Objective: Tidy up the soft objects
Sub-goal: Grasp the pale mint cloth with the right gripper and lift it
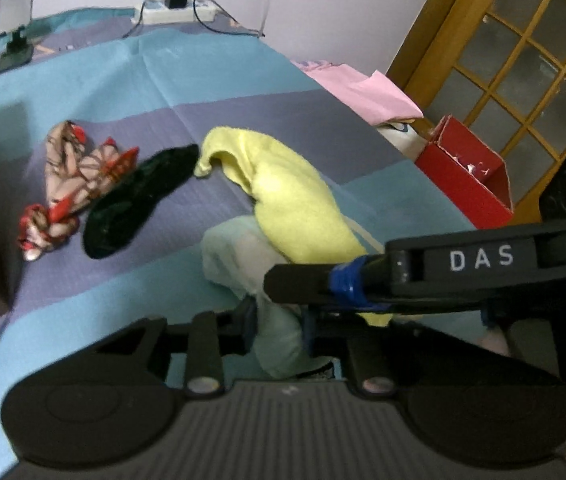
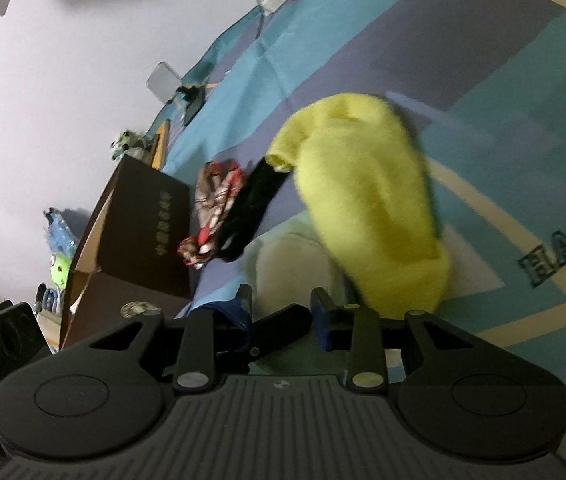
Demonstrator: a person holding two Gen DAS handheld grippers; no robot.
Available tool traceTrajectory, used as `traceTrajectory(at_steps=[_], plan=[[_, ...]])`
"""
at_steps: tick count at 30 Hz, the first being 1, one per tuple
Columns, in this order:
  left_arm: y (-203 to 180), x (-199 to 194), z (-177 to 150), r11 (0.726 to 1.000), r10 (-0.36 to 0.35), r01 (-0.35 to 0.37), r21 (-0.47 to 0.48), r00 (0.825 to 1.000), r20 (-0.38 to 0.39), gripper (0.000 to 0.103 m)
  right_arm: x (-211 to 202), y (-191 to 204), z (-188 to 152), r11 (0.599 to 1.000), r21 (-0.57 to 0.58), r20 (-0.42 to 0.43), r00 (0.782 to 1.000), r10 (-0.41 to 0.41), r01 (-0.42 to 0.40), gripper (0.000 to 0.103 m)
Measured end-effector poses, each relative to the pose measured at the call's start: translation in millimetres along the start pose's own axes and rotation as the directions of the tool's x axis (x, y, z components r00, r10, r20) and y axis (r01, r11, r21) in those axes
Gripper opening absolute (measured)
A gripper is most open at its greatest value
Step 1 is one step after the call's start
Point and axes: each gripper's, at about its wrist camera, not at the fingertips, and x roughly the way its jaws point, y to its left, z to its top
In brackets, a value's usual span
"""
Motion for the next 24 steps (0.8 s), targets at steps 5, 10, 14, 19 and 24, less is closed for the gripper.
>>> traceTrajectory(at_steps=[5,10,14,19,24], plan=[[9.9,-39.5,4.6,1.000,-0.006,0.006,-0.010,0.998,0.057,0.004,-5.5,28.6,-2.7,0.996,-0.042,0.009,0.997,0.078,-0.077,0.016],[19.3,-96.7,18.4,0.999,0.020,-0.025,0.026,0.982,0.188,0.001,-13.9,76.7,3.5,0.973,-0.141,0.048,0.980,0.193,-0.185,0.016],[39.1,-139.2,31.7,0.998,0.059,-0.066,0.015,0.955,0.292,0.001,-8.8,119.5,14.2,0.939,-0.225,0.074,0.957,0.281,-0.258,0.016],[77.0,-172.8,44.3,0.994,0.112,-0.111,-0.022,0.925,0.363,0.001,16.0,166.3,26.4,0.901,-0.322,0.064,0.943,0.327,-0.291,0.016],[96.6,-176.8,32.6,0.997,0.076,-0.082,0.008,0.950,0.304,0.007,26.7,163.6,25.7,0.927,-0.317,0.113,0.962,0.247,-0.201,0.016]])
